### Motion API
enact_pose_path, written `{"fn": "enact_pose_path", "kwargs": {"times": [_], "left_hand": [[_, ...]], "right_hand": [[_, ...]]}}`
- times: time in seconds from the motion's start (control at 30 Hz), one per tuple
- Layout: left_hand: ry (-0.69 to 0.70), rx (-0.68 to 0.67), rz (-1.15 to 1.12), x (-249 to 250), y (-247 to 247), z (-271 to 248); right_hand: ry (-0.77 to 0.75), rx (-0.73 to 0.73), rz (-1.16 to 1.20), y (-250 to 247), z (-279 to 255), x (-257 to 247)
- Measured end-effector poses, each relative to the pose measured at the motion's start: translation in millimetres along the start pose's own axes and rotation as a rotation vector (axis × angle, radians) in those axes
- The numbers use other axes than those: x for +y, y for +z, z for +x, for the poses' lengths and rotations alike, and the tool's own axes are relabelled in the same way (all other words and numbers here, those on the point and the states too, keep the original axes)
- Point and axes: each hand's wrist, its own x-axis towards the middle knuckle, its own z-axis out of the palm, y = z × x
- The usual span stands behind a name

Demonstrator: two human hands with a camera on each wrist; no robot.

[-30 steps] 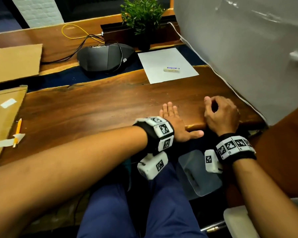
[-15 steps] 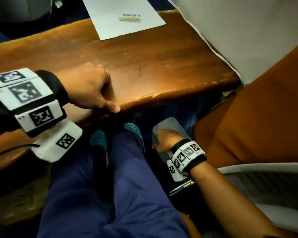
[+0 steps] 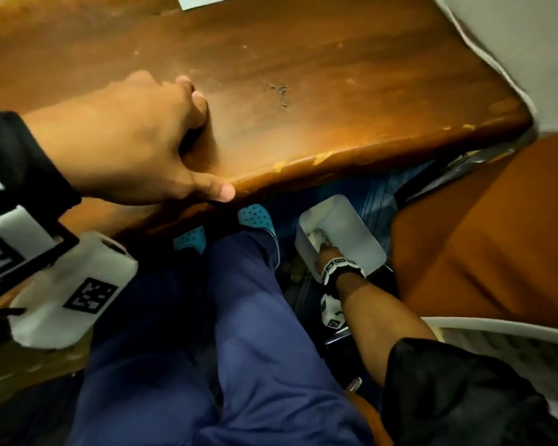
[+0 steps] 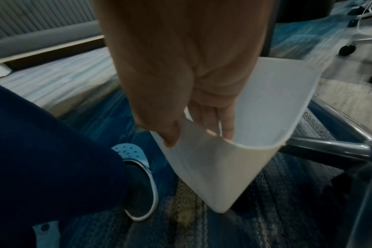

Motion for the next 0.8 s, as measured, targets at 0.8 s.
{"fn": "enact_pose_path", "kwargs": {"times": [0.8], "left_hand": [[0.019,0.039,-0.113,12,-16,-9]], "right_hand": [[-0.355,0.099,-0.085,-81,-165,-37]]}}
